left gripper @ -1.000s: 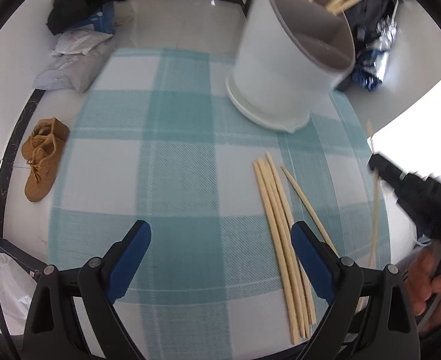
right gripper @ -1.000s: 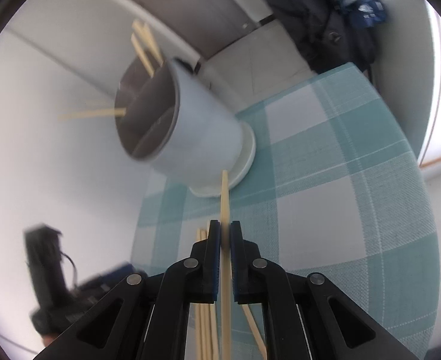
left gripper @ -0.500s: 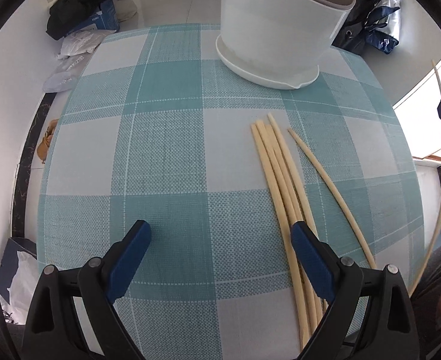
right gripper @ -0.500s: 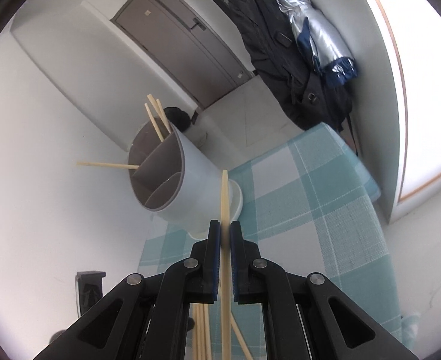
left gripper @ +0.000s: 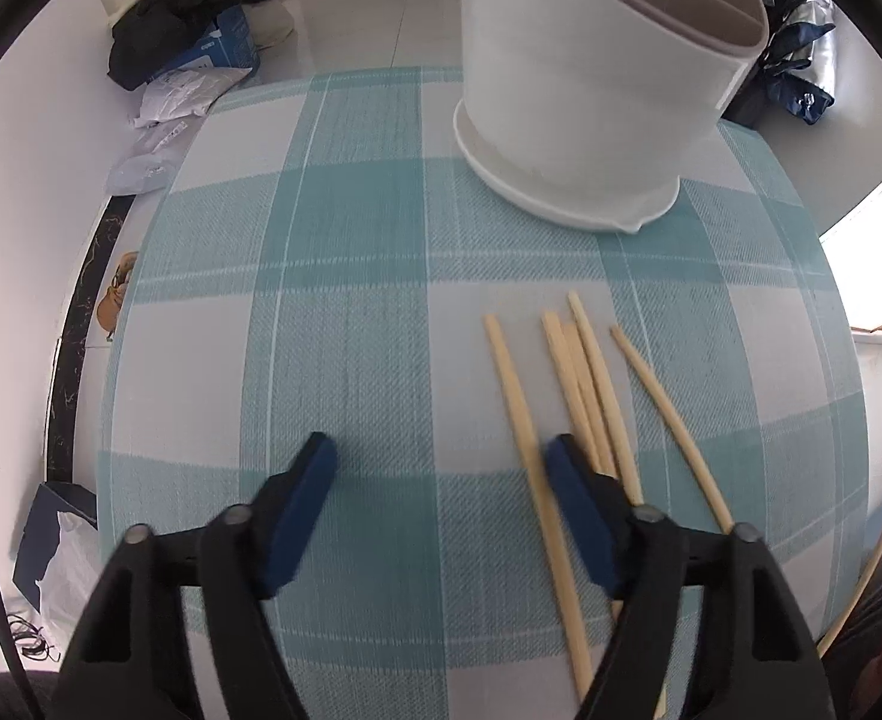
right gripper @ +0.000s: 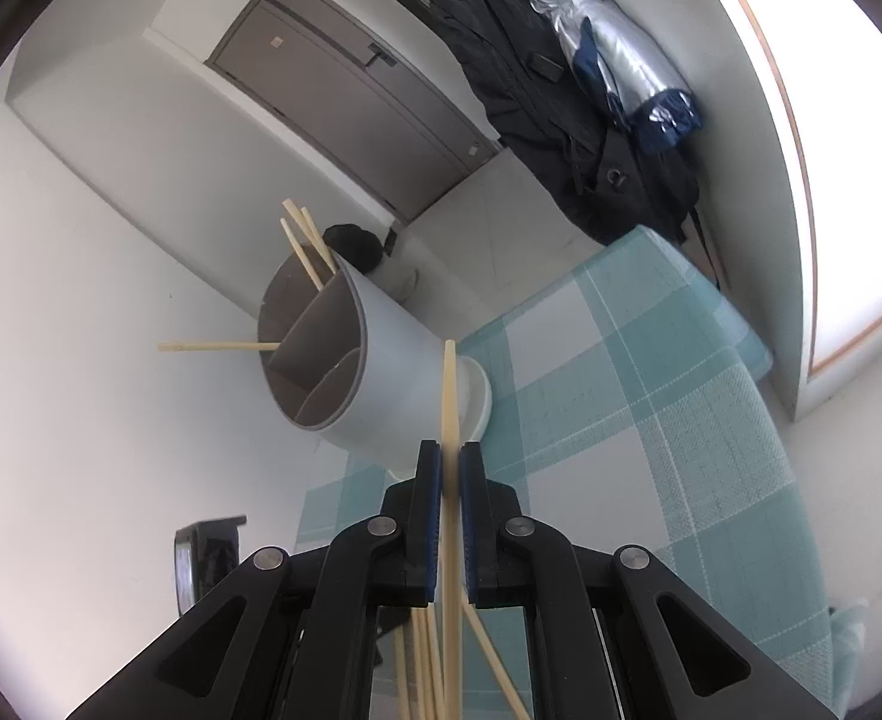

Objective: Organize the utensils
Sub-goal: 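Grasp a chopstick with the left gripper while the right gripper lifts its chopstick, then carry both chopsticks up over the utensil holder with both grippers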

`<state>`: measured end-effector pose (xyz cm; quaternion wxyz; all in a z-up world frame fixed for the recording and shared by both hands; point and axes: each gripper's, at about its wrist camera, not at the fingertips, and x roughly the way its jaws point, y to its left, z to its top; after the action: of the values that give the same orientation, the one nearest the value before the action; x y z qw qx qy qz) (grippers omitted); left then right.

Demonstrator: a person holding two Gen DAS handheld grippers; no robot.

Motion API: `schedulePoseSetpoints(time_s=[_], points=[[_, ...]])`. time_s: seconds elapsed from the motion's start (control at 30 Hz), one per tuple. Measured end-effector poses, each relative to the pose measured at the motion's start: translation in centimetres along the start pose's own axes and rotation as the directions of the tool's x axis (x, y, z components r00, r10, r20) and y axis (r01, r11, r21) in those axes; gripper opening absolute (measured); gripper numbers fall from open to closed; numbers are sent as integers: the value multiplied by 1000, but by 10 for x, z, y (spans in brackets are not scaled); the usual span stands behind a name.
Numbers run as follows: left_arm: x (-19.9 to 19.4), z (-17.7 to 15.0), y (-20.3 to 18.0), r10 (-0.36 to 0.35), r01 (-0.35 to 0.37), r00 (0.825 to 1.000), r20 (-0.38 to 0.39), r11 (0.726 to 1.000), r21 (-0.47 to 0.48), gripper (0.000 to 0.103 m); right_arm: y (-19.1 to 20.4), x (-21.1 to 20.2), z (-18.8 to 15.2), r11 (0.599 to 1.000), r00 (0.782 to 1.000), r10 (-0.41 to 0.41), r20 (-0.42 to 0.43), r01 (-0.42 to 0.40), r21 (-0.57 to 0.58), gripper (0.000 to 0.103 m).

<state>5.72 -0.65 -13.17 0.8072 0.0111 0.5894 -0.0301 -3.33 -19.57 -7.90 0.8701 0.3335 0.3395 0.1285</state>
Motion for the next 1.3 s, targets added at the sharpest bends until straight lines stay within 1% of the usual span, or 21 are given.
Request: schedulePoseSetpoints(time_s=[0.03,0.07,0.1,0.2,0.23,0.27,0.37,0.47,0.57,0.63,0.67,0.73,0.77,0.8,0.9,0.97,1.03,1.13,1.23,1.3], points=[[-2,0,-3,-4,4,1000,6,1000,7,45,-1,1,0,1000,1000,4,-5,-4,8,6],[-2,1,-7,-2,2,1000,7,1000,14,39,-2,3,0,1000,1000,11,-12,-10,19,6],[-2,2,-10,1,-1,1000,8,1000,25,37,-3,4,0,999,1000,18,-21,-17,30,6],[-1,7,-19,-3,3,1000,-2,999,41,22,-6,9,-1,998,998,32,-48,-30,48,6],[0,8,-19,-11,11,1000,-7,999,43,11,-6,10,-1,998,998,37,-53,-34,53,6],[1,10,-22,-22,22,1000,-13,999,45,4,-6,11,-1,997,997,44,-59,-41,61,6],[1,14,-25,-18,18,1000,-13,999,46,2,-5,11,-2,997,997,48,-56,-45,59,6],[-2,14,-24,-44,44,999,2,998,55,2,1,10,-3,998,998,48,-43,-47,29,6],[-19,10,-24,-79,74,995,68,995,72,2,8,7,-4,999,999,46,-23,-46,-6,6],[-36,7,-21,-106,96,985,137,992,78,2,14,3,-5,998,999,45,5,-45,-39,6],[-45,5,-21,-112,99,979,171,992,83,2,15,2,-5,998,999,47,16,-47,-49,6],[-68,-2,-20,-139,117,957,255,988,100,2,22,-5,-8,995,997,44,60,-38,-94,6],[-80,-7,-19,-148,120,943,298,987,109,2,26,-8,-9,993,996,44,76,-36,-114,6],[-88,-9,-21,-158,127,933,325,985,114,2,29,-11,-11,991,995,44,93,-31,-134,6],[-114,-19,-18,-198,156,893,404,979,134,2,41,-18,-16,981,991,52,126,-27,-192,6],[-119,-19,-11,-216,168,884,413,974,150,2,51,-22,-21,970,988,51,143,-15,-243,5],[-122,-22,-13,-212,162,885,415,975,152,2,63,-23,-26,950,986,42,164,12,-312,5],[-124,-23,-4,-217,177,887,408,975,135,2,78,-25,-35,914,980,28,196,54,-401,5],[-127,-24,2,-228,188,882,411,973,136,2,87,-29,-40,889,975,30,219,74,-452,5],[-131,-28,5,-242,200,879,412,969,141,2,90,-30,-42,879,974,36,223,76,-472,5]])
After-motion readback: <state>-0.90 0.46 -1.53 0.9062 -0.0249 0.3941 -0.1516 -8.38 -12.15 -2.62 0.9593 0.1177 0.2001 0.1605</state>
